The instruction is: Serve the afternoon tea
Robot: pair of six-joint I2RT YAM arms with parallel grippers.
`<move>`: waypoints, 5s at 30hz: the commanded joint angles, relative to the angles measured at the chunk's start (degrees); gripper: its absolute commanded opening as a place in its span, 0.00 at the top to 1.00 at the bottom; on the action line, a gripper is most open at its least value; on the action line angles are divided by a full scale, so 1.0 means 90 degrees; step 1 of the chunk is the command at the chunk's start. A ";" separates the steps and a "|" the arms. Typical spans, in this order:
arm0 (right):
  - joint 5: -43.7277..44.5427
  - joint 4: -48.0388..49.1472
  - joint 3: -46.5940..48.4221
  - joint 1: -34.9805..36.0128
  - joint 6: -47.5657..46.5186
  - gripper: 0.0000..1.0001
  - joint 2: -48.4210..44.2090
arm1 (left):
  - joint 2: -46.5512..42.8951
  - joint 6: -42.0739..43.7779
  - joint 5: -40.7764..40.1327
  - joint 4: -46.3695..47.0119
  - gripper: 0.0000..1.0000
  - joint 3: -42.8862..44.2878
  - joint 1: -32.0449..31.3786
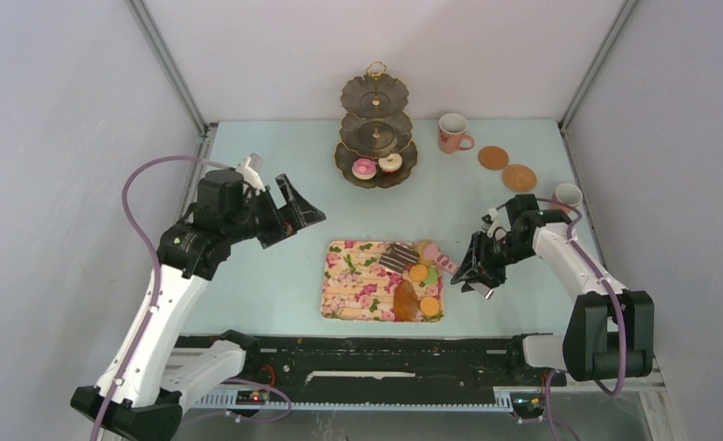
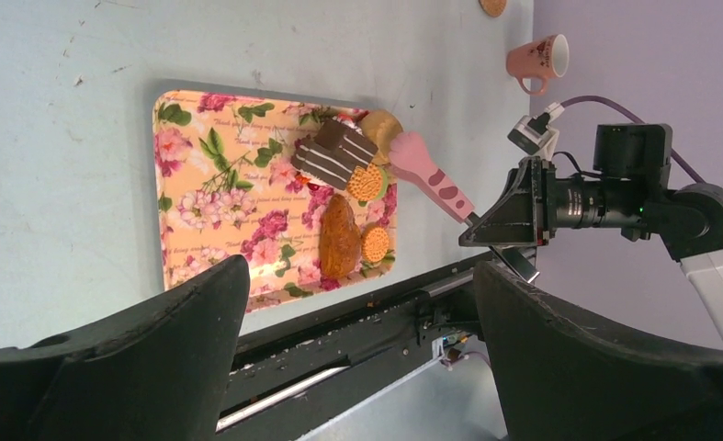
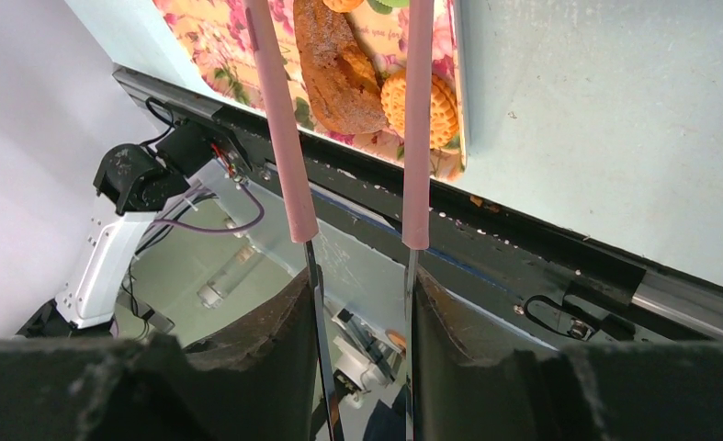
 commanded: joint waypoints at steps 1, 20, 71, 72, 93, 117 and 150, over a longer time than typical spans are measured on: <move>-0.0011 -0.0024 0.0186 0.0035 -0.0030 0.60 0.0039 | 0.0048 0.0123 0.0131 0.0215 0.02 0.0348 0.0039; 0.0173 0.0359 0.0503 0.0317 0.0204 0.62 0.0615 | 0.0016 0.0210 -0.0008 0.0099 0.02 0.0339 0.0037; -0.0028 -0.0212 0.0542 0.0255 0.0205 0.59 -0.0069 | 0.0229 0.0493 0.0069 0.0065 0.02 0.0363 0.0038; -0.0075 -0.0164 0.0542 0.0260 0.0226 0.59 -0.0010 | 0.0242 0.0499 0.0085 0.0083 0.02 0.0359 0.0033; -0.0002 0.0171 0.0822 0.0460 0.0355 0.55 0.0673 | 0.0384 0.0630 -0.0034 -0.0055 0.02 0.0547 0.0037; 0.0012 0.0038 0.1080 0.0555 0.0336 0.94 0.0518 | 0.0358 0.0650 -0.0025 -0.0136 0.02 0.0620 0.0036; -0.0293 0.0094 0.7874 0.0481 0.1373 0.91 0.4495 | 0.1160 0.1603 -0.0267 -0.0670 0.02 0.1432 0.0046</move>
